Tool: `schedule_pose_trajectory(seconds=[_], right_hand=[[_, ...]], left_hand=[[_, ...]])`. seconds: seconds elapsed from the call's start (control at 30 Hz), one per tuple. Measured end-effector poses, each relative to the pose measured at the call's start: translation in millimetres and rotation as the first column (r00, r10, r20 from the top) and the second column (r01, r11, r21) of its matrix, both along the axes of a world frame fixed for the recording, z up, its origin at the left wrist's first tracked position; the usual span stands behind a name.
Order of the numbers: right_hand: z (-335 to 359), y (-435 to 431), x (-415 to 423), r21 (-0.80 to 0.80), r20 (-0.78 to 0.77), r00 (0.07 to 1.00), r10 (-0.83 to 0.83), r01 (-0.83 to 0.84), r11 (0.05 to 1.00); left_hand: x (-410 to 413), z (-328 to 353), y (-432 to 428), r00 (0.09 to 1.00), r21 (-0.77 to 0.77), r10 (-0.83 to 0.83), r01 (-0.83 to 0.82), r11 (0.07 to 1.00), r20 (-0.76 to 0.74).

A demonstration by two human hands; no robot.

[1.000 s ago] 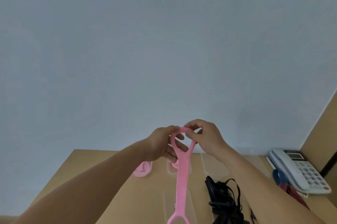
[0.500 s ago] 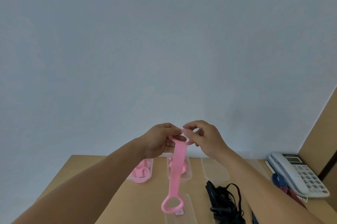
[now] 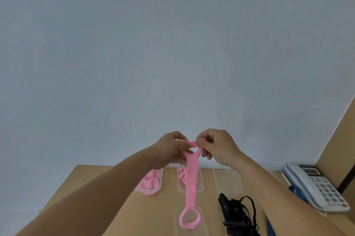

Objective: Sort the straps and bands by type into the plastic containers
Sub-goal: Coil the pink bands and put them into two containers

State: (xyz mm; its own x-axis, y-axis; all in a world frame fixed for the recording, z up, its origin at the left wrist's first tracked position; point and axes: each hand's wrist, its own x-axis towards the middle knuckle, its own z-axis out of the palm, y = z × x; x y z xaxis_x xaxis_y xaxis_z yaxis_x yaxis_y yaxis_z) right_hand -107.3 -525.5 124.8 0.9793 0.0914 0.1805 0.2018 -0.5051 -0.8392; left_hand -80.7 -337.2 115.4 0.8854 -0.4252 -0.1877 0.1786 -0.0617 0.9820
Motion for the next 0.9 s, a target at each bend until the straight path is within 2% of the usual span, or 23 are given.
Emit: schedule_pose_trajectory(seconds=[0.13, 0.37, 0.5, 0.6, 0.7, 0.8, 0.87, 0.9], right_hand=[[-8, 1, -1, -0.032, 0.098, 0.995, 0.009, -0.006, 0.999], [-17, -2, 2, -0.179, 0.332, 0.942, 0.047, 0.014, 0.984], [-20, -6, 3, -0.213, 0.422, 0.903, 0.081, 0.012, 0.977], [-22, -8, 6, -0.239, 0.468, 0.877, 0.111, 0.005, 0.971], [-25, -9, 6, -0.195, 0.430, 0.899, 0.087, -0.002, 0.981], [-19, -7, 0, 0.028, 0.221, 0.975, 0.015, -0.022, 0.999], [-13, -5, -3, 0.190, 0.083, 0.997, -0.002, -0.014, 0.982], [-11, -5, -3, 0.219, 0.037, 0.999, -0.005, -0.003, 0.976]], left_hand=[[0, 7, 6, 0.989, -0.006, -0.083, 0.083, 0.997, -0.120], [-1, 12, 4, 0.973, -0.180, -0.125, 0.090, 0.979, -0.193], [3, 10, -1, 0.964, -0.224, -0.041, -0.019, 0.974, -0.263], [4, 9, -4, 0.968, -0.207, -0.067, 0.016, 0.978, -0.241], [3, 6, -6, 0.985, -0.148, -0.046, 0.022, 0.989, -0.164], [3, 4, -6, 0.997, -0.131, 0.040, -0.049, 0.990, -0.072], [3, 3, -7, 0.997, -0.089, 0.064, -0.061, 0.994, 0.031], [3, 2, -7, 0.993, -0.060, 0.069, -0.064, 0.996, 0.099]])
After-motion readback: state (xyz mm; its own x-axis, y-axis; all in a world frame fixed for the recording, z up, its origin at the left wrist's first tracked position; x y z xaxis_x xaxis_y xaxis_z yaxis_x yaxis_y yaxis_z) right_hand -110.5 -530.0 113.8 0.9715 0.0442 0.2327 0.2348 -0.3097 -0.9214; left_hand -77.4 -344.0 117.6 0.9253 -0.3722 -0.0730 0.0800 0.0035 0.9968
